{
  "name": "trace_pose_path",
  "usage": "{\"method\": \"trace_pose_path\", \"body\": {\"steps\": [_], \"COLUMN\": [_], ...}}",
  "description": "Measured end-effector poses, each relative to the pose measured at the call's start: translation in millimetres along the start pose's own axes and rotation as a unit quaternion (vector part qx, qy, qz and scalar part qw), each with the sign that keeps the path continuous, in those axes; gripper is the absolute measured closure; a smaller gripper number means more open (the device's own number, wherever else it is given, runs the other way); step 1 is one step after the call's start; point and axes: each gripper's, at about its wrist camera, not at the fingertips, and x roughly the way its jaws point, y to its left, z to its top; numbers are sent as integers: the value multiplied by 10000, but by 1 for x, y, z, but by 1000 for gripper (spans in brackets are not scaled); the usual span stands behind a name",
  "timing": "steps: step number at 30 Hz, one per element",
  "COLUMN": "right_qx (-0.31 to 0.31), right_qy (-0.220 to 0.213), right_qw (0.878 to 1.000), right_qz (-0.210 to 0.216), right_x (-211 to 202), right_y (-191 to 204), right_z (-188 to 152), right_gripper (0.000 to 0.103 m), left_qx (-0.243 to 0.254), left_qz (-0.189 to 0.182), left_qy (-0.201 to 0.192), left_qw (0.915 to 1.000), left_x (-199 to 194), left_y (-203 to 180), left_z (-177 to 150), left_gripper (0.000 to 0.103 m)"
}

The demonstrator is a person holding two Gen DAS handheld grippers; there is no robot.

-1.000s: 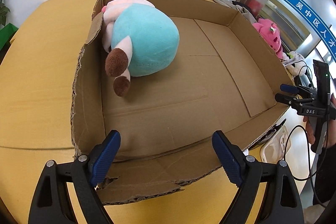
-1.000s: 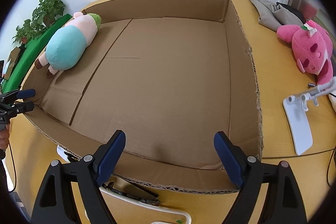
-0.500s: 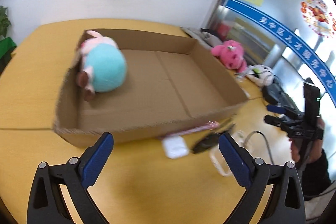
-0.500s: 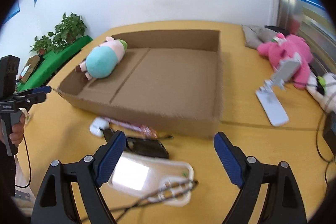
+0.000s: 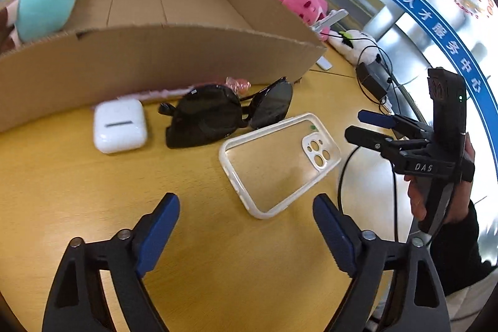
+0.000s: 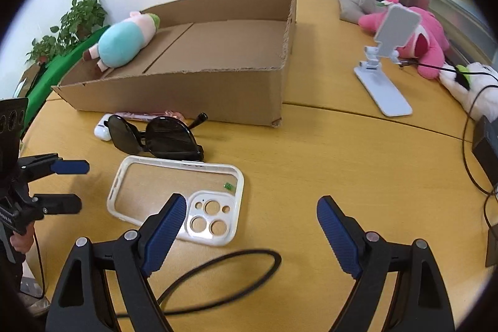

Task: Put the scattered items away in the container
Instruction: 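Grasp the white phone case rim with the right gripper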

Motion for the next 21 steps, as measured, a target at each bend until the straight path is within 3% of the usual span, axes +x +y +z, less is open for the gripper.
{"method": "trace_pose_path", "body": {"steps": [4, 6, 7, 9, 11, 15, 19, 21], "right_qx": [127, 75, 42, -4, -26, 2, 75, -29], "right_qy": [367, 281, 287, 278, 249, 182, 118, 116], "right_qw": [9991, 9996, 9996, 9995, 9996, 9998, 9999, 9997], "right_qz": [178, 53, -5, -125, -164, 63, 1, 191], "right_x": [32, 35, 36, 35, 32, 28, 25, 24], "right_y": [0, 1, 2, 4, 6, 12, 16, 18], "right_z": [-4, -4, -4, -5, -7, -12, -16, -17], "right_gripper": [32, 36, 38, 53, 63, 91, 94, 96], "left_qx": [10, 68, 112, 149, 124, 75, 72, 61], "left_qz": [144, 207, 303, 412, 441, 490, 639, 735], "left_qy": [5, 45, 58, 79, 105, 78, 53, 7], "left_qw": [9999, 9998, 9995, 9990, 9989, 9987, 9979, 9973], "left_x": [15, 19, 23, 24, 25, 25, 23, 19], "left_y": [-8, -12, -14, -16, -15, -11, -9, -6], "left_z": [4, 4, 4, 4, 3, 2, 1, 1], "left_gripper": [27, 38, 44, 57, 80, 88, 91, 93]}}
